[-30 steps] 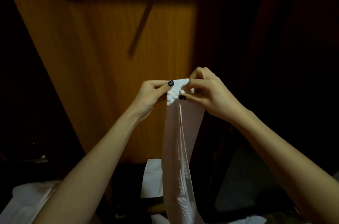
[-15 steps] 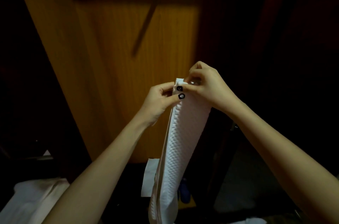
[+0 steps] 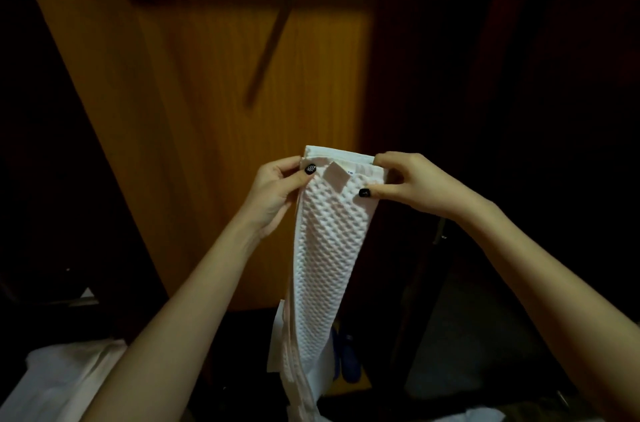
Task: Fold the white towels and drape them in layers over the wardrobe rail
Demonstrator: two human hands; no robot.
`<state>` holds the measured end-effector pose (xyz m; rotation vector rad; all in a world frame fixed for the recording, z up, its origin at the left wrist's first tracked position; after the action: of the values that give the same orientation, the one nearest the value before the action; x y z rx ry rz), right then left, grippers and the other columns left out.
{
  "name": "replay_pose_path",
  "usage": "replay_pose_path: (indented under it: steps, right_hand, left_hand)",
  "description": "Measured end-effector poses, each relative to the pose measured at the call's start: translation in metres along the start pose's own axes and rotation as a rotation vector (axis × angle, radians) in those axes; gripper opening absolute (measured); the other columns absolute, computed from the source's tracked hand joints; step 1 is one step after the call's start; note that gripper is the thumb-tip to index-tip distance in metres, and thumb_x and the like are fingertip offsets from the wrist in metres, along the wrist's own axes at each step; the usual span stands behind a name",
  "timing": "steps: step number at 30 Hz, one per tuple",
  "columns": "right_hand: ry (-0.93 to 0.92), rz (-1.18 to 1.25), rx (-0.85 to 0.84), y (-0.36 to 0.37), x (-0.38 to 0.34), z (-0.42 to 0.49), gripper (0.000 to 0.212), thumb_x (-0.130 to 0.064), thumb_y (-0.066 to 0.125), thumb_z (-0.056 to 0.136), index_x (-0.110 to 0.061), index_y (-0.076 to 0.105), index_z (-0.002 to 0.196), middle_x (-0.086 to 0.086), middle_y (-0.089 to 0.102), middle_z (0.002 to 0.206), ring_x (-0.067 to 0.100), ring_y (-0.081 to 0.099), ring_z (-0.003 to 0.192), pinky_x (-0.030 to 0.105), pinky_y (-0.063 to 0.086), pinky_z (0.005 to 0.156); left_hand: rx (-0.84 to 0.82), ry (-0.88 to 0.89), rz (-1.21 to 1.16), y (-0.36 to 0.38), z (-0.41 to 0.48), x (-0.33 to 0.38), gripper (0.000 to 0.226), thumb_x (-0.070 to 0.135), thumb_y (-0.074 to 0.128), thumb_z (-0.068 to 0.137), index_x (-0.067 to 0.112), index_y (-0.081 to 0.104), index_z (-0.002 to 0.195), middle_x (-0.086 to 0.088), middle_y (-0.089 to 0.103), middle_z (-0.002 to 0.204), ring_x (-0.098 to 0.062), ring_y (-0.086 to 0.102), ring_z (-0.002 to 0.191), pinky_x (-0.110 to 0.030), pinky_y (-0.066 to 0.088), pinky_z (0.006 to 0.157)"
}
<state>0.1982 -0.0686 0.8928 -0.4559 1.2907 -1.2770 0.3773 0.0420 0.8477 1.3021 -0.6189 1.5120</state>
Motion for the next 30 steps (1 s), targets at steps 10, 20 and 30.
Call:
replay_pose_path:
  steps: [10,20,30]
  right_hand:
    - [0.025,0.339,0.524,-0.002,-0.008,0.025,0.022,-0.017,0.072,0.086,-0.008,0.053,0.091,-0.007,0.055,0.080,0.002,0.049,0.068,0.020,0.040,0.059]
    - [0.125,0.956,0.344,0.011,-0.004,0.026,0.032,-0.013,0.072,0.085,-0.018,0.063,0.115,-0.005,0.073,0.105,0.011,0.070,0.097,0.026,0.055,0.079]
    - [0.051,0.983,0.460,0.013,-0.018,0.034,0.016,-0.011,0.068,0.089,-0.017,0.067,0.103,-0.001,0.074,0.097,0.016,0.072,0.089,0.027,0.057,0.073]
  left_hand:
    - [0.149,0.127,0.198,0.002,0.020,0.022,0.016,0.005,0.060,0.092,0.011,0.071,0.103,-0.003,0.073,0.098,-0.017,0.067,0.093,-0.030,0.055,0.080]
    - [0.173,0.176,0.005,0.026,0.031,0.047,0.016,0.001,0.059,0.091,0.011,0.069,0.099,0.005,0.073,0.086,-0.006,0.067,0.083,-0.019,0.050,0.075]
    - [0.270,0.240,0.155,0.017,0.047,0.064,0.019,0.006,0.059,0.094,0.010,0.064,0.112,-0.001,0.068,0.099,-0.011,0.067,0.089,-0.021,0.052,0.073]
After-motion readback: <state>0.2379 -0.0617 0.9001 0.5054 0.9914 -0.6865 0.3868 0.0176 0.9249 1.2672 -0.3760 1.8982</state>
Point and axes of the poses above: each hand's wrist, its own z-axis towards the middle knuckle, its own y-axis out of the palm, x = y × z, the point moved 3 cm from there along z, towards the middle knuckle
